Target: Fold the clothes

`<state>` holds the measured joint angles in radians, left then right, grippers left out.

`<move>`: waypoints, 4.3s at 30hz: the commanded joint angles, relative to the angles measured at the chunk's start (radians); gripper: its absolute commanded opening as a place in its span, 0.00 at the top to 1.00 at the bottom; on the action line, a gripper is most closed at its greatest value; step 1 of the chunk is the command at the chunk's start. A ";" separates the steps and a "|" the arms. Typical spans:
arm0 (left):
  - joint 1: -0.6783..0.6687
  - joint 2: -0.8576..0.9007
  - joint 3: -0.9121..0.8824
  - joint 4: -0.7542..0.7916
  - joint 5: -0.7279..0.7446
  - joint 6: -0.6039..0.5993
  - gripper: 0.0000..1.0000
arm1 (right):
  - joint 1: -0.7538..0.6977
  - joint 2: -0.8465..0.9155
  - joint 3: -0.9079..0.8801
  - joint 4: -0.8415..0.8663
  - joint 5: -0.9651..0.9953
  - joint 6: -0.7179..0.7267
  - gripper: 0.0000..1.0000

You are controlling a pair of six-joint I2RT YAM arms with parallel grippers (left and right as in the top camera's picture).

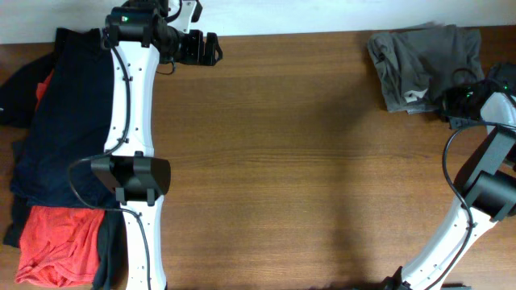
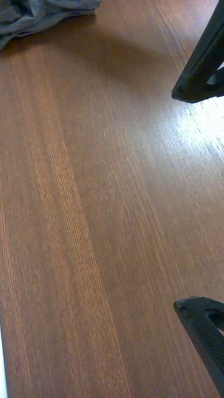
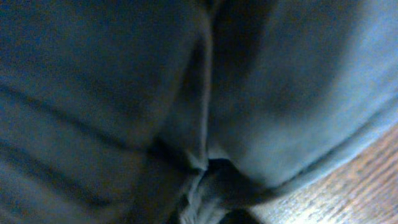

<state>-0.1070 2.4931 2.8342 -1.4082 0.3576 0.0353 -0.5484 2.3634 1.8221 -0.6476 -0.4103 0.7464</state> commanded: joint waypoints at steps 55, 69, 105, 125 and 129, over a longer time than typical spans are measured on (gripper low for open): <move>-0.008 0.143 0.013 0.035 -0.068 0.019 0.01 | 0.274 0.004 0.284 -0.222 0.299 -0.525 0.96; -0.008 0.143 0.013 0.026 -0.067 0.019 0.01 | 0.325 0.048 0.140 -0.210 0.260 -0.566 0.96; -0.008 0.143 0.013 0.038 -0.067 0.019 0.01 | 0.328 -0.504 0.660 -0.819 -0.033 -0.816 0.01; -0.008 0.143 0.013 0.039 -0.067 0.019 0.01 | 0.441 -0.608 0.603 -0.719 0.107 -0.819 0.01; -0.008 0.143 0.013 0.039 -0.067 0.019 0.01 | 0.540 -0.773 0.381 -0.458 0.262 -0.821 0.01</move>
<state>-0.1112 2.6263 2.8353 -1.3712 0.2974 0.0383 -0.0753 1.7554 2.3444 -1.2274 -0.2981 -0.0689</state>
